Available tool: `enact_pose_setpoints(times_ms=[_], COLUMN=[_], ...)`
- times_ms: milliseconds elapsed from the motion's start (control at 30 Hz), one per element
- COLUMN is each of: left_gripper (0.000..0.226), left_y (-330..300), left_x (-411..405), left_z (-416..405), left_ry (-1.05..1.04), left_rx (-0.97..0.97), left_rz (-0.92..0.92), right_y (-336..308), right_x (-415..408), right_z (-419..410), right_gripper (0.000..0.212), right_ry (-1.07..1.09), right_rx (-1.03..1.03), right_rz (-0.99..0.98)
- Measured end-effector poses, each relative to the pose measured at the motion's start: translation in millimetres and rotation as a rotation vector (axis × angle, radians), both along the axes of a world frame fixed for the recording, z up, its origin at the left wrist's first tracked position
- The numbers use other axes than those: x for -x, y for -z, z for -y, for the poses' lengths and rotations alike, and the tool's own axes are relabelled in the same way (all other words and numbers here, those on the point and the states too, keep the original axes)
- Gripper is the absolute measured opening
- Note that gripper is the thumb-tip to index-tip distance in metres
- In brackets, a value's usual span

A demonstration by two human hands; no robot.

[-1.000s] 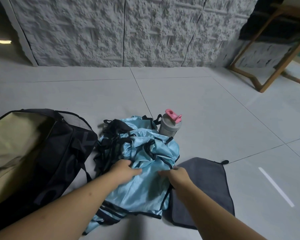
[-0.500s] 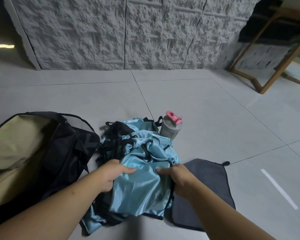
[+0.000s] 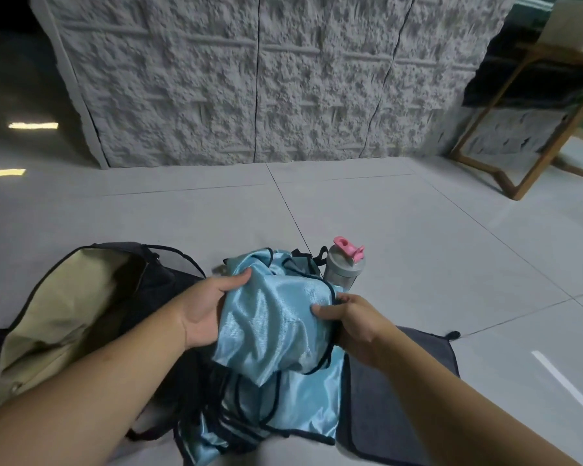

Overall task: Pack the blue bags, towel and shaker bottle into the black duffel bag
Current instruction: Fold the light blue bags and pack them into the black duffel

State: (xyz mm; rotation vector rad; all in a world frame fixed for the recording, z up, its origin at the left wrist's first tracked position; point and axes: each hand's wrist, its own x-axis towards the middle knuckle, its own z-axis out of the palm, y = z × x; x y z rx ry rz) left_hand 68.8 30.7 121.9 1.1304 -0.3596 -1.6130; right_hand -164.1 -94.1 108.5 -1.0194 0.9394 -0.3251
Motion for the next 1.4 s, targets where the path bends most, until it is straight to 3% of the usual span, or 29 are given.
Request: enact_pose_setpoints(times_ms=[133,333,467,533,700,867,1000,1100,1167,1200,1300,1367,1400], left_gripper=[0.072,0.077,0.076,0.063,0.047,0.033,0.027,0.046,0.077,0.077,0.014,0.006,0.008], left_y=[-11.6,-17.6,-21.7,-23.0,-29.1,-29.2,-16.8,-14.7,-19.7,-23.7,-27.1,-29.5,-33.4], left_x=[4.2,6.1,1.9,-2.7,-23.1,-28.5,-37.3,-39.1,-38.1,-37.4,-40.2,-44.2,-45.9], left_z=[-5.0,-13.9,-23.9,-29.6,-38.6,-32.0,-26.1,-24.4,-25.6,-26.1,-25.1,-27.4,-29.3], left_ry=[-0.012,-0.027,0.020,0.022,-0.055,-0.199,-0.302,-0.339,-0.365,-0.366,-0.296,-0.228,-0.191], left_rx=[0.084,0.143,0.109,0.067,0.014,-0.023,-0.096,-0.133,-0.138,-0.123,-0.060,-0.089,-0.107], left_rz=[-0.039,-0.083,-0.073,-0.035,0.042,0.242,0.510,0.762,0.942,0.977,0.981,0.972,0.967], right_y=[1.6,11.5,10.9,4.8,-10.1,-22.0,-31.4,-39.2,-44.6,-48.3,-62.7,-71.1,-73.9], right_x=[-6.6,-17.9,-26.1,-29.2,-33.4,-39.6,-46.7,-48.8,-48.8,-49.7,-53.1,-55.5,-57.2], right_z=[-16.3,-38.4,-50.6,-51.8,-39.3,-32.9,-32.0,-35.3,-34.8,-35.0,-36.3,-36.7,-35.9], right_gripper=[0.044,0.101,0.083,0.077,0.061,0.049,0.074,0.077,0.094,0.106,0.124,0.113,0.098], right_ry=[-0.075,-0.249,-0.173,-0.128,-0.099,-0.052,0.086,0.054,0.010,-0.003,-0.037,-0.085,-0.124], right_rx=[-0.013,-0.189,-0.290,-0.259,-0.148,-0.062,0.100,0.298,0.380,0.414,0.552,0.642,0.673], right_rz=[-0.082,-0.096,0.210,0.309,0.351,0.271,0.197,0.124,0.103,0.073,-0.051,-0.159,-0.205])
